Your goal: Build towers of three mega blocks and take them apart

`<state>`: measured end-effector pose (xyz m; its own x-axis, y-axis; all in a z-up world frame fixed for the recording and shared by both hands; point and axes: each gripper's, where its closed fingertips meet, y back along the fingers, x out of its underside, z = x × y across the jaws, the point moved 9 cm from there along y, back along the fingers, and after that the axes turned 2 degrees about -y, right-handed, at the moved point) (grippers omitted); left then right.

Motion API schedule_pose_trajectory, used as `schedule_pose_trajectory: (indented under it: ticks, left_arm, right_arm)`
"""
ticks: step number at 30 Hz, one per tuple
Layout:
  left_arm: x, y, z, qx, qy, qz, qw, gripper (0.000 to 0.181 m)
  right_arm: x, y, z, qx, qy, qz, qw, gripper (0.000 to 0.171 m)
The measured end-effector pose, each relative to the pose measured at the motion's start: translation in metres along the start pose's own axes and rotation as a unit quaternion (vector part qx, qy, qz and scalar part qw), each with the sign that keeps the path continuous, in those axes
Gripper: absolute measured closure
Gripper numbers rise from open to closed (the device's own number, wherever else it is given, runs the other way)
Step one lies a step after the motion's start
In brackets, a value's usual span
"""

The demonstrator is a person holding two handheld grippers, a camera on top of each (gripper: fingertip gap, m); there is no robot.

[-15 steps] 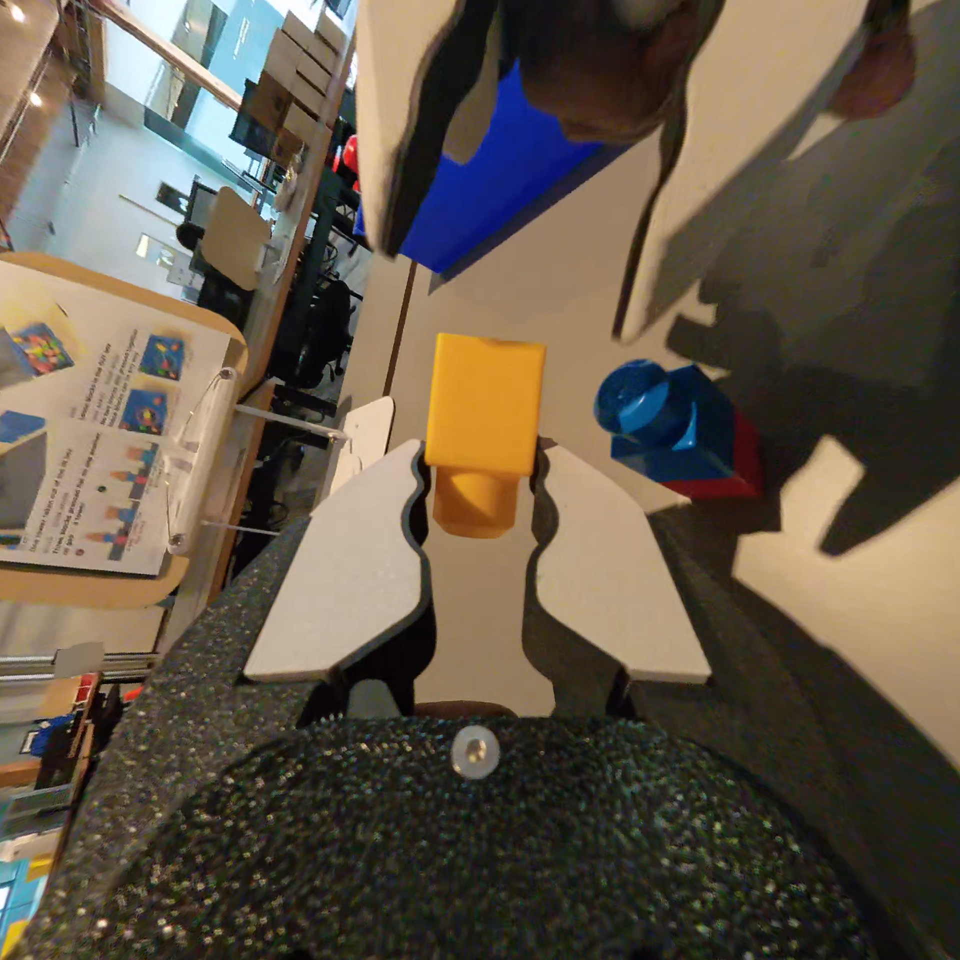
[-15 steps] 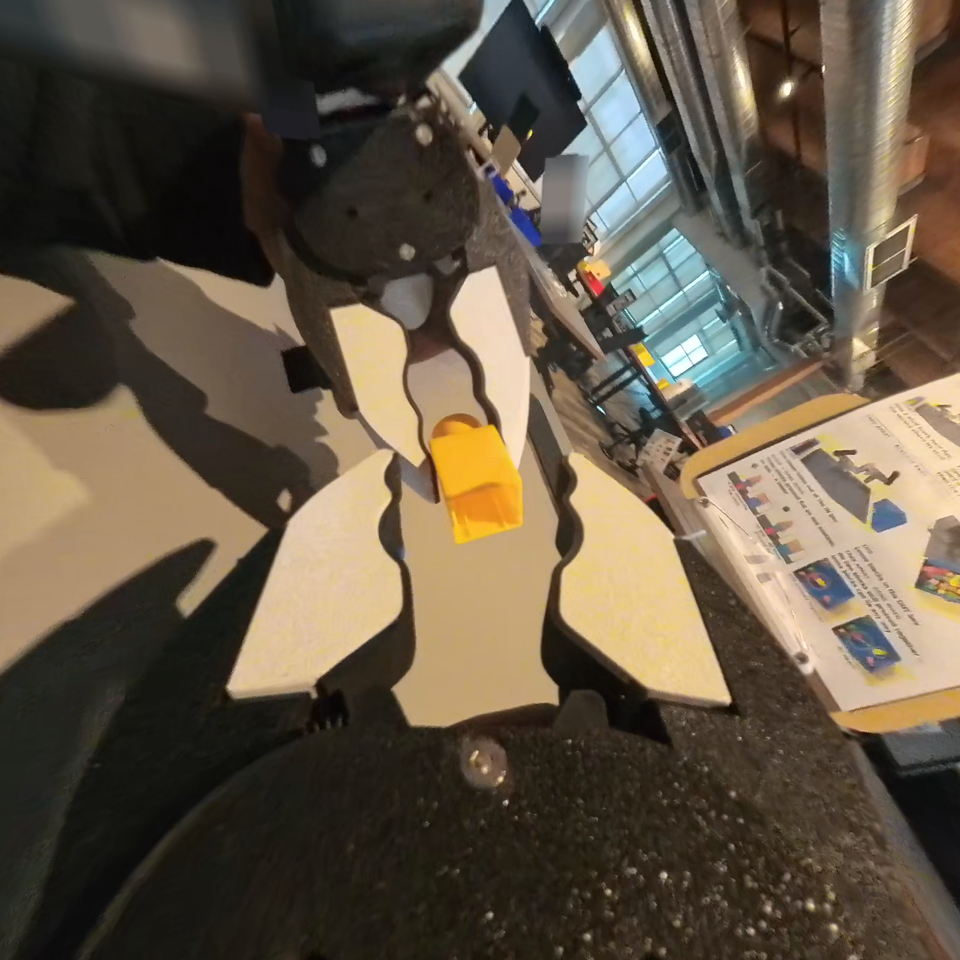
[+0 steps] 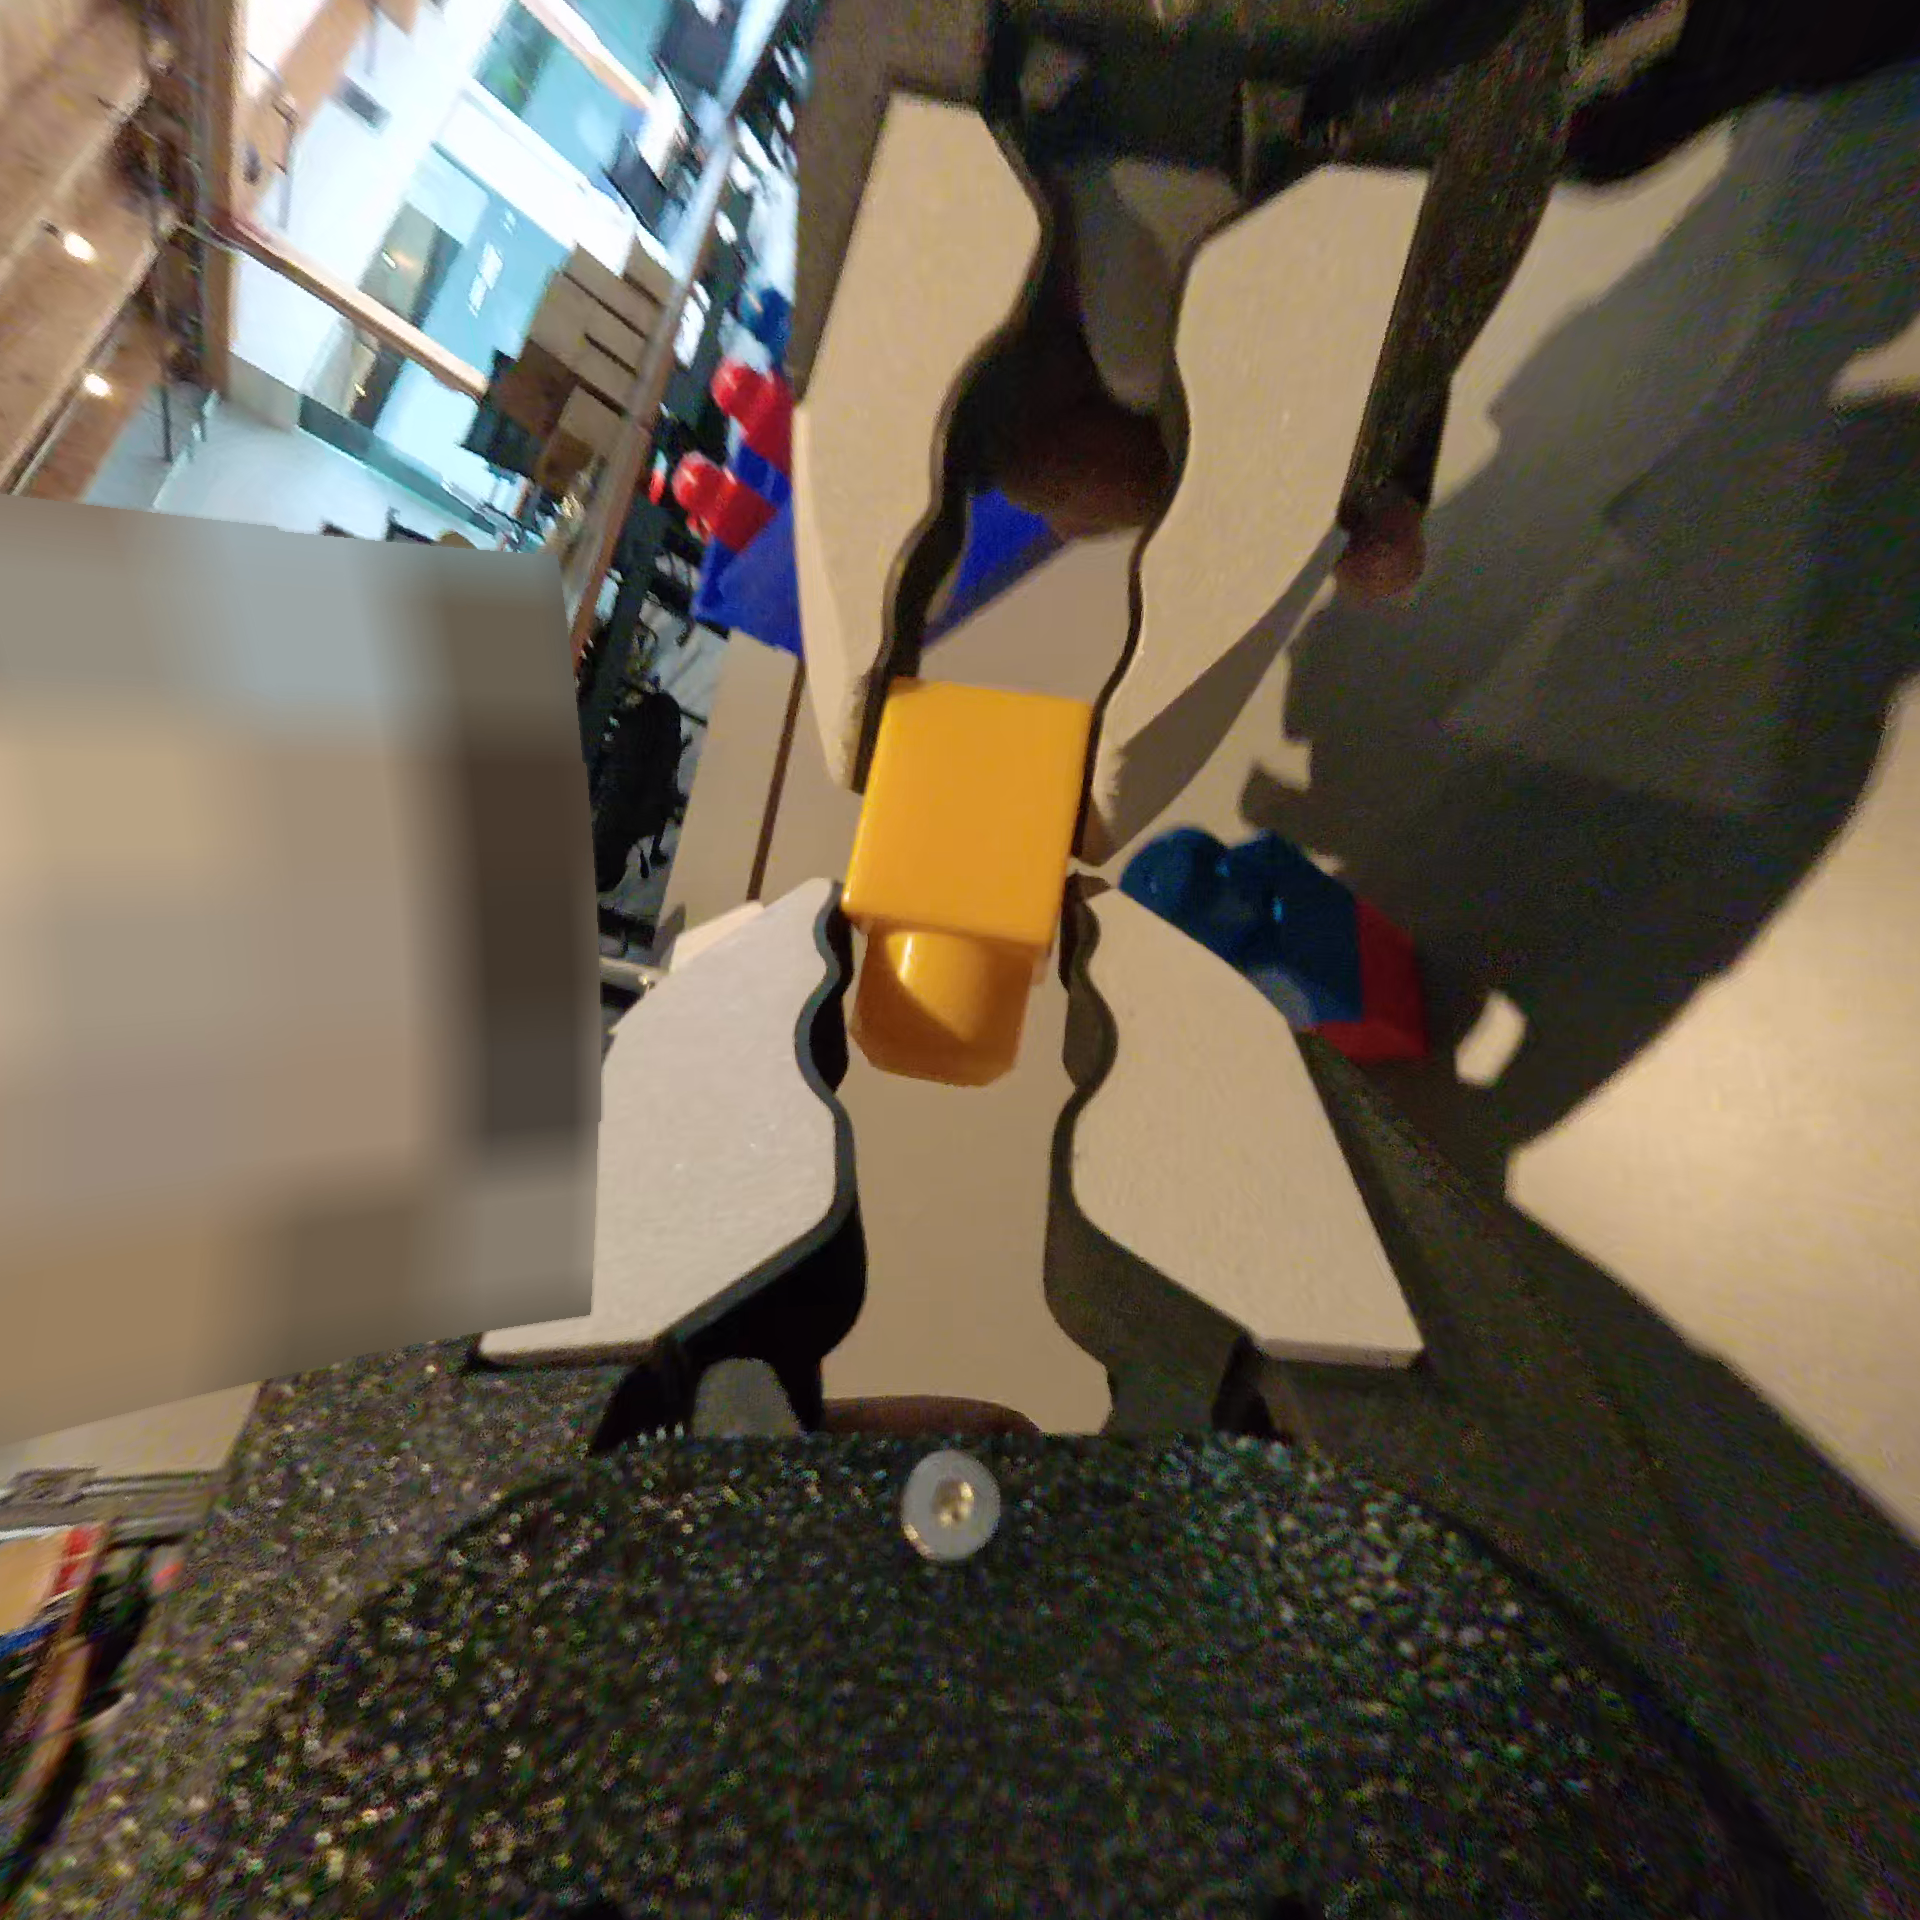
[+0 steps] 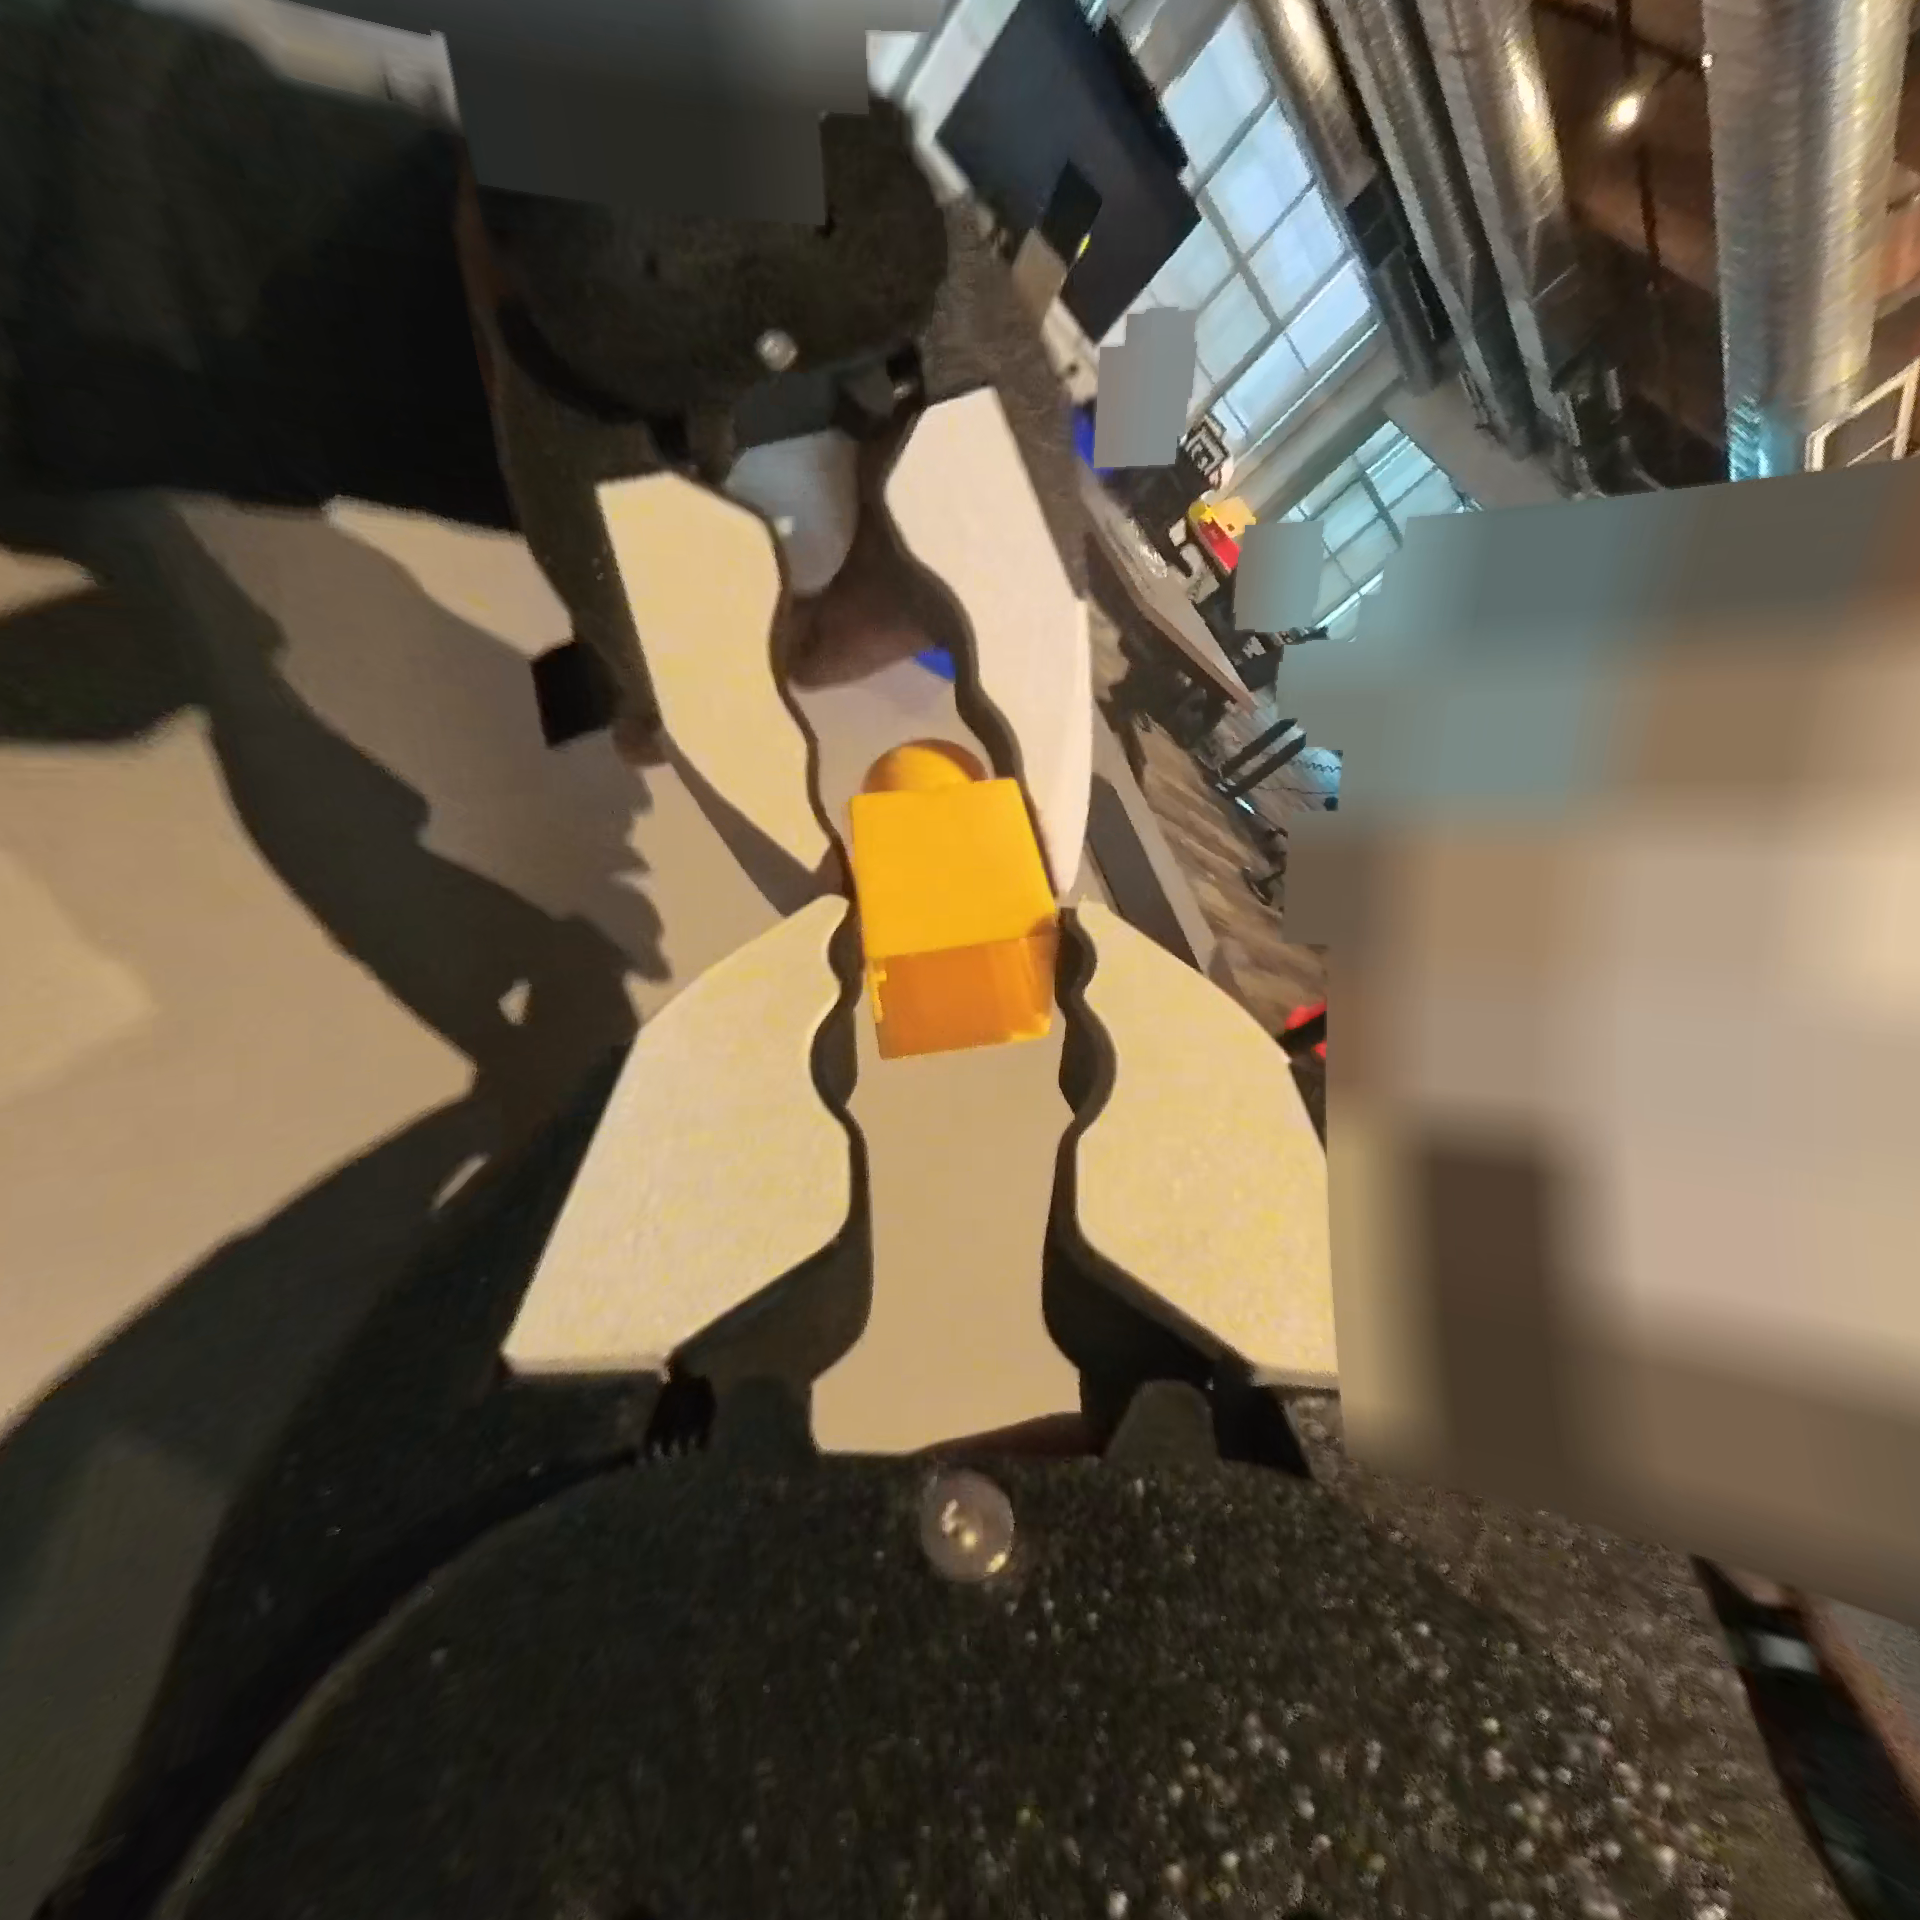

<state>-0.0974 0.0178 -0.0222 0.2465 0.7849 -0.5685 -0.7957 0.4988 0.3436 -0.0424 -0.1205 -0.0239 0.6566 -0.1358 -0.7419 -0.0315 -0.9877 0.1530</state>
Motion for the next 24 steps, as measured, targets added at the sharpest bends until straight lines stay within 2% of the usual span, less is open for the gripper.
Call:
schedule_pose_trajectory:
  ticks: [1, 4, 8, 11, 14, 17, 21, 24]
  left_arm:
    - [-0.002, 0.002, 0.003, -0.006, 0.021, -0.024, 0.999, 0.142]
    - [-0.004, 0.013, 0.015, -0.021, 0.1, -0.103, 0.989, 0.137]
    - [-0.004, 0.018, 0.025, 0.016, 0.25, -0.216, 0.944, 0.134]
    - [-0.007, 0.012, 0.025, 0.061, 0.328, -0.285, 0.899, 0.132]
    - [-0.01, 0.006, 0.023, 0.079, 0.37, -0.323, 0.867, 0.132]
    - [-0.011, 0.001, 0.02, 0.074, 0.371, -0.328, 0.866, 0.139]
    - [-0.01, 0.002, 0.018, 0.043, 0.344, -0.333, 0.877, 0.146]
    - [-0.008, 0.003, 0.019, 0.048, 0.334, -0.312, 0.888, 0.146]
  right_arm:
    - [-0.001, 0.003, -0.004, 0.0, -0.029, -0.019, 0.999, 0.135]
    - [-0.003, 0.014, -0.02, -0.001, -0.145, -0.106, 0.984, 0.135]
    - [0.002, 0.025, -0.033, -0.034, -0.294, -0.243, 0.924, 0.135]
    - [0.007, 0.023, -0.033, -0.061, -0.351, -0.299, 0.886, 0.135]
    - [0.01, 0.018, -0.029, -0.076, -0.371, -0.314, 0.871, 0.136]
    - [0.011, 0.015, -0.026, -0.086, -0.384, -0.324, 0.86, 0.135]
    - [0.013, 0.012, -0.025, -0.089, -0.383, -0.311, 0.865, 0.135]
    - [0.013, 0.013, -0.026, -0.083, -0.354, -0.273, 0.89, 0.135]
